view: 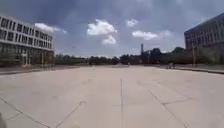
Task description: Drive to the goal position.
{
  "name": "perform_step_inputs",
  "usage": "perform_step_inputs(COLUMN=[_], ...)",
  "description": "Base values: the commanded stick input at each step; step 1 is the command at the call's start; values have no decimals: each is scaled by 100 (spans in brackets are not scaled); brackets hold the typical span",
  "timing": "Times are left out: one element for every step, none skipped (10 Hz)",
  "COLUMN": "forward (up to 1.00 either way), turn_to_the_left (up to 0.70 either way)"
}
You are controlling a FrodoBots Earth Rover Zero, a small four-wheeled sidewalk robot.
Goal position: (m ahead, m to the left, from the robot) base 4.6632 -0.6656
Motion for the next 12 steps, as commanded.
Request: perform_step_inputs(forward=[70,70,70,70,70,70,70,70,70,70,70,70], turn_to_the_left=[0,0,0,0,0,0,0,0,0,0,0,0])
